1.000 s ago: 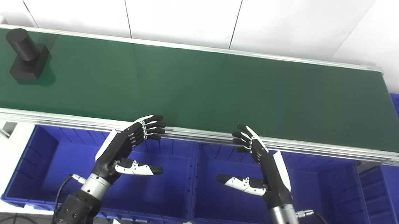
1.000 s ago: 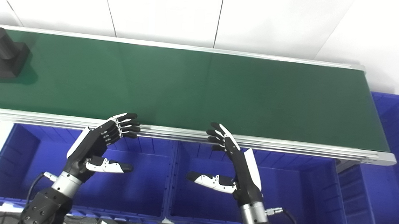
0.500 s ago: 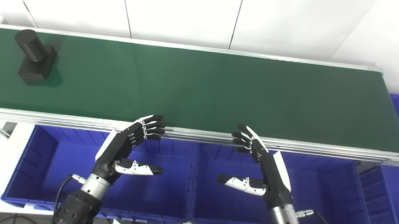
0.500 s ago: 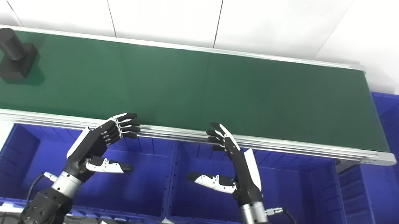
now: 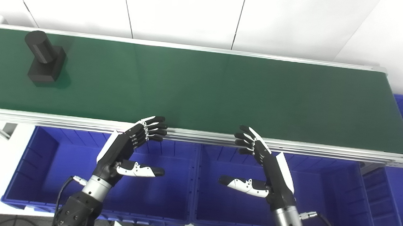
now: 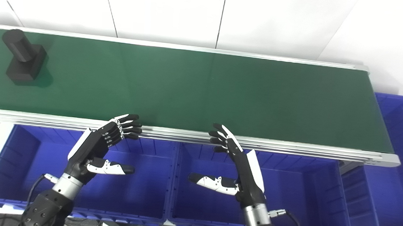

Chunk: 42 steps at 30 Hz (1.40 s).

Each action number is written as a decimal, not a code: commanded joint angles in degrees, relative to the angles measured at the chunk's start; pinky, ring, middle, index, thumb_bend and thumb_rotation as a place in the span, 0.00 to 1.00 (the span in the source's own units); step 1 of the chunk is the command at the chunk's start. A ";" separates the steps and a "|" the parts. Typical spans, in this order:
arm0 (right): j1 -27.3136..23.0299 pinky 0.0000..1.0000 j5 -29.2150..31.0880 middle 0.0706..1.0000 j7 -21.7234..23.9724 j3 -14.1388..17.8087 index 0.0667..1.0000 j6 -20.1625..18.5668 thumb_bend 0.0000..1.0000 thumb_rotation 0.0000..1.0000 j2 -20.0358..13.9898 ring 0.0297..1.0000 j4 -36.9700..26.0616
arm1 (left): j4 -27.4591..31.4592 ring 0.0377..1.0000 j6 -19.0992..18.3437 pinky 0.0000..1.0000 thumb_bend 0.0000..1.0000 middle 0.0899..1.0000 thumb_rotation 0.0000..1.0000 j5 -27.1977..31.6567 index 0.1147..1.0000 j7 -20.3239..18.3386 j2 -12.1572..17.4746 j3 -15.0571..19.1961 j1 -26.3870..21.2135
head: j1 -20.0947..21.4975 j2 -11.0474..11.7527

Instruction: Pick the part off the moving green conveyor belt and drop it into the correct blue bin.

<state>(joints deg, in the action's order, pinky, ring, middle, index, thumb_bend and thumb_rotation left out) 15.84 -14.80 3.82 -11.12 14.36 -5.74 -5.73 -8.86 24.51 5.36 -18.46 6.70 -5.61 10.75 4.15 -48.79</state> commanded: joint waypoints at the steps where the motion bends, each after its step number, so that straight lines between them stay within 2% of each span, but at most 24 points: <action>1: -0.02 0.71 1.13 0.81 -0.09 0.40 0.89 2.12 0.76 0.30 -0.53 0.78 -0.85 | 1.23 0.74 2.38 0.70 0.83 0.77 0.21 -1.00 0.78 0.38 -0.52 -0.47 -0.80 | -1.73 0.60; 8: 0.55 0.71 3.25 0.82 0.21 0.85 0.89 4.09 0.77 0.33 -2.26 0.79 0.19 | 1.50 0.73 2.30 0.70 0.84 0.76 0.19 -4.09 0.78 2.12 -2.53 -1.44 0.10 | -7.78 3.94; 12: 0.76 0.71 4.03 0.83 0.36 1.05 0.90 5.09 0.76 0.31 -3.16 0.79 0.94 | 0.89 0.74 2.35 0.70 0.84 0.75 0.20 -4.86 0.78 2.81 -3.48 -2.10 0.35 | -11.51 6.17; 15: 0.75 0.72 4.74 0.83 0.61 1.29 0.90 6.43 0.76 0.32 -3.92 0.80 2.10 | 0.56 0.74 2.38 0.70 0.84 0.75 0.20 -5.29 0.77 3.43 -4.06 -2.70 0.46 | -12.85 7.05; 23: 0.61 0.72 7.25 0.83 0.82 1.89 0.91 10.67 0.76 0.32 -5.05 0.80 5.54 | -0.86 0.73 2.41 0.69 0.83 0.74 0.18 -6.40 0.77 4.79 -5.11 -4.36 0.42 | -17.91 11.10; 30: 0.60 0.72 7.33 0.83 0.73 2.28 0.90 11.93 0.76 0.32 -5.31 0.79 6.55 | -1.67 0.73 2.42 0.69 0.82 0.74 0.17 -8.20 0.77 7.31 -5.05 -6.00 0.18 | -18.49 12.41; 34: 0.69 0.72 8.15 0.82 0.98 2.32 0.90 12.07 0.75 0.28 -5.25 0.79 6.87 | -2.04 0.73 2.42 0.70 0.82 0.75 0.16 -7.97 0.77 7.88 -4.83 -6.63 0.03 | -17.91 13.07; 41: 0.77 0.72 7.48 0.82 0.74 2.22 0.90 12.41 0.76 0.29 -5.50 0.79 7.76 | -3.92 0.74 2.42 0.70 0.82 0.75 0.17 -7.51 0.78 8.25 -4.52 -7.11 -0.33 | -16.42 15.89; 42: 0.71 0.72 7.59 0.82 0.70 2.15 0.90 12.46 0.76 0.29 -5.54 0.79 8.06 | -4.21 0.74 2.42 0.70 0.82 0.75 0.18 -7.55 0.78 8.36 -4.50 -7.18 -0.39 | -16.14 16.85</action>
<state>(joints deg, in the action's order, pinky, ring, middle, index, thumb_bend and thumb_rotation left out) 16.75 -7.61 4.56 -9.22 23.42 -10.90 2.89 -13.48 24.59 -2.42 -10.84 2.00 -12.36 11.27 -12.04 -31.91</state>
